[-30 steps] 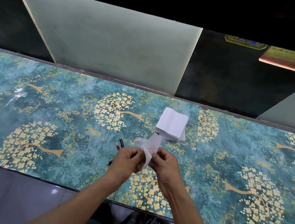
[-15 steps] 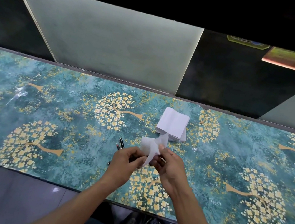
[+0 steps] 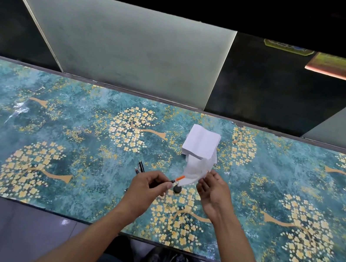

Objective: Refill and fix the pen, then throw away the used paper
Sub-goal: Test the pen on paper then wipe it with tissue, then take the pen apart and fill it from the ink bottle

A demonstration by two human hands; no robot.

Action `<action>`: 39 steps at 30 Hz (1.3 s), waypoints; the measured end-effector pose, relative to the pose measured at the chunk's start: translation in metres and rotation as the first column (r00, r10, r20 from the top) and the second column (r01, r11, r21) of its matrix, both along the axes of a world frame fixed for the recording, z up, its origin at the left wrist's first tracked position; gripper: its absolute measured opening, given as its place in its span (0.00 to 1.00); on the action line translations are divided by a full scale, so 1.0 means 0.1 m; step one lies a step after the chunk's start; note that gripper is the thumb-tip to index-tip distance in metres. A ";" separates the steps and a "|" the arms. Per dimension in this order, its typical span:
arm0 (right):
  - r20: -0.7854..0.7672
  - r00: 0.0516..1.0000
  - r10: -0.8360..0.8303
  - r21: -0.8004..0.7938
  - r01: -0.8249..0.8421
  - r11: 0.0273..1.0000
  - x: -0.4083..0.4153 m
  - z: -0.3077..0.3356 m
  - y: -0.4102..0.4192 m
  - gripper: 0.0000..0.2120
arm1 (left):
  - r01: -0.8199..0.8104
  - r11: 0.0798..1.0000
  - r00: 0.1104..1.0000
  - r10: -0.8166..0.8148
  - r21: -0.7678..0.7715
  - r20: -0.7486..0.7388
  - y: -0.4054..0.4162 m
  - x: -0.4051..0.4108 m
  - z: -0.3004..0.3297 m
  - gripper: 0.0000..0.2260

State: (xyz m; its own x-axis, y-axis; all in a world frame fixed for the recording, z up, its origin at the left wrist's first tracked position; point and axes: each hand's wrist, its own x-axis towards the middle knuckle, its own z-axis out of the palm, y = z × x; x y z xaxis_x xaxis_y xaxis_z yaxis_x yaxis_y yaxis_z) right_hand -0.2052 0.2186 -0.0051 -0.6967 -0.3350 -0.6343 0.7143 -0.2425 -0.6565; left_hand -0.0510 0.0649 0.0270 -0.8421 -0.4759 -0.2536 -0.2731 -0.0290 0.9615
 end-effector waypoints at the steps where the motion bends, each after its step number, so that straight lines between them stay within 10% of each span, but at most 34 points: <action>1: 0.021 1.000 0.003 0.018 -0.003 1.000 -0.04 -0.07 0.04 0.04 | -0.009 1.000 1.000 0.009 0.014 -0.002 0.00 0.00 0.00 0.02; 10: 0.055 0.998 -0.044 0.438 0.016 0.899 -0.24 -0.63 0.42 0.09 | -0.032 0.999 0.999 0.031 0.044 0.013 -0.06 0.05 -0.07 0.01; 21: -0.317 0.948 -0.008 0.594 0.206 0.778 -0.31 -0.14 0.19 0.07 | -0.178 0.984 0.981 0.175 0.028 0.086 -0.10 0.02 -0.13 0.04; 30: -0.382 0.711 0.590 0.455 -0.411 0.790 0.25 0.26 -0.52 0.07 | -0.257 0.954 0.966 0.248 0.152 0.076 -0.20 0.13 -0.17 0.04; 39: -0.395 0.581 0.712 0.404 -0.587 0.702 0.61 0.18 -1.00 0.04 | -0.299 0.943 0.954 0.296 0.145 0.040 -0.39 0.39 -0.18 0.06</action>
